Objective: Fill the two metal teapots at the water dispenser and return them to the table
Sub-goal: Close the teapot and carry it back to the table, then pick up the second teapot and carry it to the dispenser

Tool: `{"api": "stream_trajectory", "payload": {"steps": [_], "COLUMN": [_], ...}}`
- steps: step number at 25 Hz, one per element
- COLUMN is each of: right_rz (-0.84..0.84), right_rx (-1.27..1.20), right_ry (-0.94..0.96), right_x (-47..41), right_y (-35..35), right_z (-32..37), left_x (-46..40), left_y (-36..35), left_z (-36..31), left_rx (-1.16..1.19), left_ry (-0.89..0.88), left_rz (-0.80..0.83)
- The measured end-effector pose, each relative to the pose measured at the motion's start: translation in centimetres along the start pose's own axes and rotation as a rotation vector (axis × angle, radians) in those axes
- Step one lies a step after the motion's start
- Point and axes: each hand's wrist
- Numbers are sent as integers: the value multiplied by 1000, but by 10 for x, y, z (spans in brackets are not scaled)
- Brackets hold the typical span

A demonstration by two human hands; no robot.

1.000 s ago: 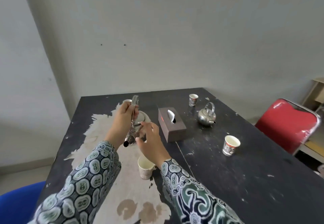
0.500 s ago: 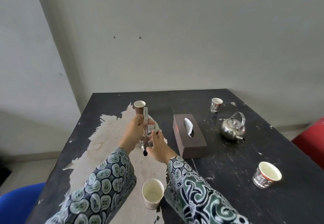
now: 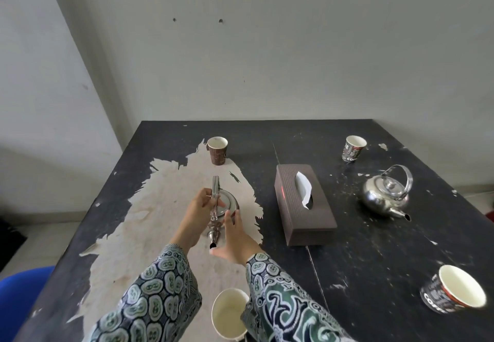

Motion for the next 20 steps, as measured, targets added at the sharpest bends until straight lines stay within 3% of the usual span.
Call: {"api": "stream_trajectory", "payload": {"steps": [13, 17, 20], "right_rz": [21, 36, -43], "right_rx": [53, -16, 67], "right_ry": [-30, 85, 171], "right_x": [-40, -27, 1], "right_y": [10, 24, 57], "right_z": [-9, -21, -42], "left_x": [-41, -38, -24], "left_y": [-8, -15, -37], "left_z": [1, -10, -29], "left_rx": [12, -138, -294], "left_ry": [17, 56, 92], "left_rz": [-30, -49, -170]}}
Point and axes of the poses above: each hand's wrist, its own x-axis away from the middle knuckle, its own y-axis out of the back of the hand, z = x × y, and after that the axes turned 11 degrees about x, right-handed
